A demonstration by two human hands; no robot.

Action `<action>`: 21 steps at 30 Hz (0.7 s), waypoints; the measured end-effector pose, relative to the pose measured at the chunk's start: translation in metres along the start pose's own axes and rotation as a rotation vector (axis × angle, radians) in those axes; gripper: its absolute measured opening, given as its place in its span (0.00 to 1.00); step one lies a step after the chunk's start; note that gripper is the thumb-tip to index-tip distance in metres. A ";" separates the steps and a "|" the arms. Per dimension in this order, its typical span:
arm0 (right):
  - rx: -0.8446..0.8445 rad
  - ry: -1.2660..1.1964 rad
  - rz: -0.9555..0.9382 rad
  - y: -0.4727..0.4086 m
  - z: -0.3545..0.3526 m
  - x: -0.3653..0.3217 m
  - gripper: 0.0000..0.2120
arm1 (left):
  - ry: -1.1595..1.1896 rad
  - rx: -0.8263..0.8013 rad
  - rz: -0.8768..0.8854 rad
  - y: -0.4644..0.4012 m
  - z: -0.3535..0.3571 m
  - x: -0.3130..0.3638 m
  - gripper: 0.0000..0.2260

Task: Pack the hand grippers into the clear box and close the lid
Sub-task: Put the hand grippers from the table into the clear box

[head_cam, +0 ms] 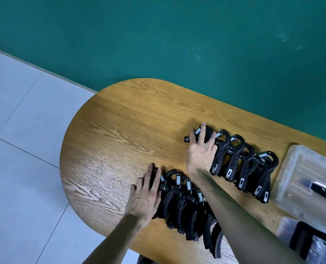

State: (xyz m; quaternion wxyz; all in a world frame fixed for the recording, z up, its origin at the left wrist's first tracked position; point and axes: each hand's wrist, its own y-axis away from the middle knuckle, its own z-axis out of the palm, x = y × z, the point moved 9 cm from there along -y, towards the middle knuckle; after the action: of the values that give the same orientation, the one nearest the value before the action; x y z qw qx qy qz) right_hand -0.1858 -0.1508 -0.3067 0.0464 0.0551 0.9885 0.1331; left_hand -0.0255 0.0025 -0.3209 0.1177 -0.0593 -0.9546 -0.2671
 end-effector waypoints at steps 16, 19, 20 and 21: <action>0.064 0.051 -0.156 0.088 -0.082 0.011 0.40 | -0.034 0.192 -0.156 0.015 -0.109 0.025 0.32; 0.089 -0.031 -0.089 0.111 -0.110 0.023 0.33 | -0.065 0.201 -0.170 0.019 -0.127 0.047 0.33; 0.102 -0.044 -0.074 0.119 -0.119 0.027 0.33 | -0.071 0.210 -0.177 0.021 -0.134 0.056 0.33; 0.112 -0.049 -0.069 0.127 -0.128 0.031 0.33 | -0.074 0.229 -0.180 0.024 -0.140 0.067 0.34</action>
State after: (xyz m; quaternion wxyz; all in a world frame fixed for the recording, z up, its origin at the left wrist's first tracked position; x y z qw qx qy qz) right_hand -0.2179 -0.0580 -0.1525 0.0718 0.0268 0.9943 0.0746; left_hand -0.0590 -0.0471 -0.1753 0.0639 0.0307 -0.9840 -0.1637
